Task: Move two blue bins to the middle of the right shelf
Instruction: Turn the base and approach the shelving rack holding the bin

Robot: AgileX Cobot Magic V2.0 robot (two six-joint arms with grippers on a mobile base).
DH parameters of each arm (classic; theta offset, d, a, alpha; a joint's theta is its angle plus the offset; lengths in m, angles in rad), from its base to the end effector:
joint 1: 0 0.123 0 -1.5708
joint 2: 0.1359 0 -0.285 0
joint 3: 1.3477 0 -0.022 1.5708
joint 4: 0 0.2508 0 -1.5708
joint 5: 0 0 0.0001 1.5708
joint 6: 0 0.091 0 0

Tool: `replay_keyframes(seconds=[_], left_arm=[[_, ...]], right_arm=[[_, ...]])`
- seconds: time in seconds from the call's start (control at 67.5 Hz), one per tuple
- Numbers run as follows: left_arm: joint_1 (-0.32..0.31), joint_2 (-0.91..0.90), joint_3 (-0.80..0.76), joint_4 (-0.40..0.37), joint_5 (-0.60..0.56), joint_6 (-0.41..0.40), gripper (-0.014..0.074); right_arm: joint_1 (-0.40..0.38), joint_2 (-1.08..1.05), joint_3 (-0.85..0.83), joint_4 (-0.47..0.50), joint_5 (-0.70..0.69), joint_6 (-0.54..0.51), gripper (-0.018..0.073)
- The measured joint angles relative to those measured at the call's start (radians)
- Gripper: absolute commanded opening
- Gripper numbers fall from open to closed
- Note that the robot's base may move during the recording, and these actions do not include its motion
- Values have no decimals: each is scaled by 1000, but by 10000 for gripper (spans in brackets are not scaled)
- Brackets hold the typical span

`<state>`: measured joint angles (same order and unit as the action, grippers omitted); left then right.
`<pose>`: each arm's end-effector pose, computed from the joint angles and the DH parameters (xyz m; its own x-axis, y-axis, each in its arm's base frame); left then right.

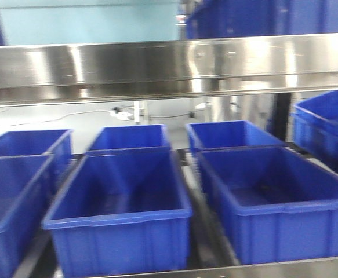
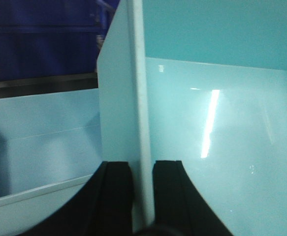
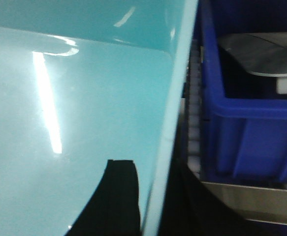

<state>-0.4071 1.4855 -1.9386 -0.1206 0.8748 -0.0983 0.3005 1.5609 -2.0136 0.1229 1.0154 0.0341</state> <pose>0.2757 -0.1280 0.5260 -0.3768 -0.0272 -0.9259 0.4149 0.8887 -0.1950 0.3030 0.1038 0.5123 -0.4702 -0.0426 -0.8816 -0.3381 0.9313 0.1353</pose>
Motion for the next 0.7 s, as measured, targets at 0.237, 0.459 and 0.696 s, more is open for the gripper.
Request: replay_keyframes(seconds=[0.237,0.459,0.696], left_arm=[[0,0,0,0,0,0,-111],[0,0,0,0,0,0,-111],[0,0,0,0,0,0,-111]], right_arm=[[0,0,0,0,0,0,-152],[0,0,0,0,0,0,-152],[0,0,0,0,0,0,-152]])
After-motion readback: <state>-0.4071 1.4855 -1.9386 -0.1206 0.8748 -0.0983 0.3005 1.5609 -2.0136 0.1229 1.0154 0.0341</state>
